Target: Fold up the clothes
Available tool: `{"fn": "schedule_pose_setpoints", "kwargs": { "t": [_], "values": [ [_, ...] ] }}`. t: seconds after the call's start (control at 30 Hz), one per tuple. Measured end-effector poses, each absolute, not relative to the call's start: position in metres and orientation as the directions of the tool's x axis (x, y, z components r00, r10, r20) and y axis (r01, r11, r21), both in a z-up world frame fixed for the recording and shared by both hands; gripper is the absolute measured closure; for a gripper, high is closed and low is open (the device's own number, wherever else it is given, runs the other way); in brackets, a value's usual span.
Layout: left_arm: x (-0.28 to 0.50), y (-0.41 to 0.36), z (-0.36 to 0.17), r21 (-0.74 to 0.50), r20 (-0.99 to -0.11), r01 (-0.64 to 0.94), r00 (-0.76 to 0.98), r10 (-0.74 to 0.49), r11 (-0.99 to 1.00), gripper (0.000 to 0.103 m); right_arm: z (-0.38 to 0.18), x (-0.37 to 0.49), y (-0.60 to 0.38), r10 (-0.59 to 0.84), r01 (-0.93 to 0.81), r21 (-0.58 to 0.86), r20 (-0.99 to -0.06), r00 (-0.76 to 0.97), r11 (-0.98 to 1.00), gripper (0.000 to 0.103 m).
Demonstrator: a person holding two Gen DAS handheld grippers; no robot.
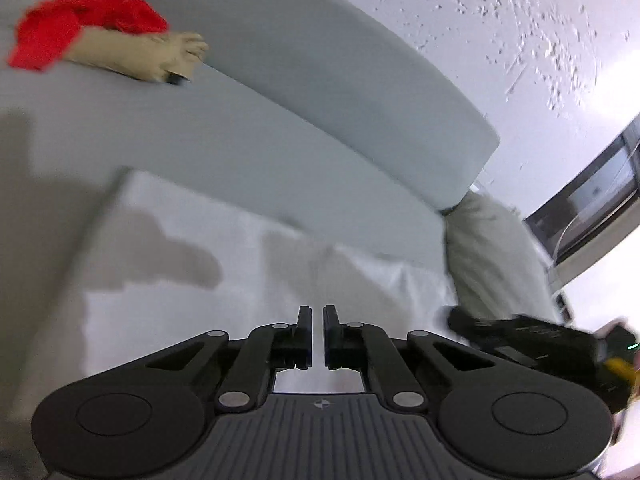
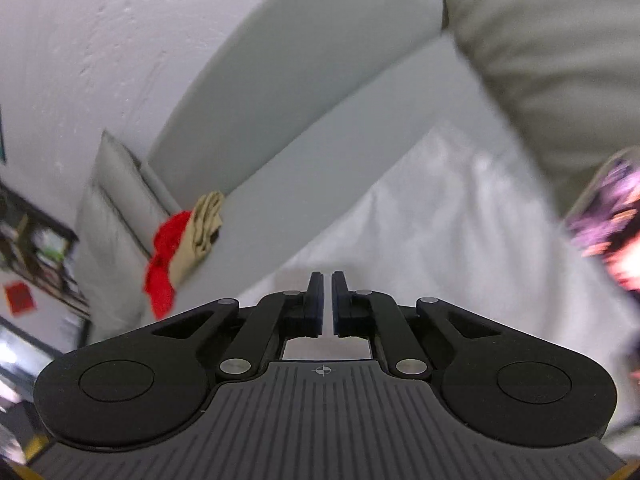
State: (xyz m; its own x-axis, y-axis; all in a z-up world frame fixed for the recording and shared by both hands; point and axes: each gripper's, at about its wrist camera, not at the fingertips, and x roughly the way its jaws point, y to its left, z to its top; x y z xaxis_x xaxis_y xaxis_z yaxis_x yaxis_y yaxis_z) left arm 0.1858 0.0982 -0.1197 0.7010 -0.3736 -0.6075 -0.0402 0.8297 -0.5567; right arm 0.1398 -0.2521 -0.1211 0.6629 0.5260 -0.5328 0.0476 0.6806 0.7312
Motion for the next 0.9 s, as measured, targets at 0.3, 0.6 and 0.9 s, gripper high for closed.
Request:
{"fn": "schedule_pose_setpoints", "kwargs": {
  "t": [0.3, 0.6, 0.9],
  "values": [
    [0.27, 0.118, -0.168, -0.447, -0.688, -0.148, 0.688, -0.233, 0.882, 0.101, -0.186, 0.257, -0.206, 0.597, 0.08, 0.722, -0.624, 0.504, 0.688, 0.103],
    [0.258, 0.217, -0.176, -0.433, -0.677, -0.442, 0.735, 0.04, 0.785, 0.094, -0.202, 0.27, -0.333, 0.239, 0.363, 0.706, -0.599, 0.764, 0.609, 0.103],
    [0.185, 0.168, -0.116, -0.405, -0.651, -0.293, 0.757, -0.049, 0.866, 0.096, -0.152, 0.227, -0.341, 0.275, 0.269, 0.736, -0.527, 0.804, 0.621, 0.092]
  ]
}}
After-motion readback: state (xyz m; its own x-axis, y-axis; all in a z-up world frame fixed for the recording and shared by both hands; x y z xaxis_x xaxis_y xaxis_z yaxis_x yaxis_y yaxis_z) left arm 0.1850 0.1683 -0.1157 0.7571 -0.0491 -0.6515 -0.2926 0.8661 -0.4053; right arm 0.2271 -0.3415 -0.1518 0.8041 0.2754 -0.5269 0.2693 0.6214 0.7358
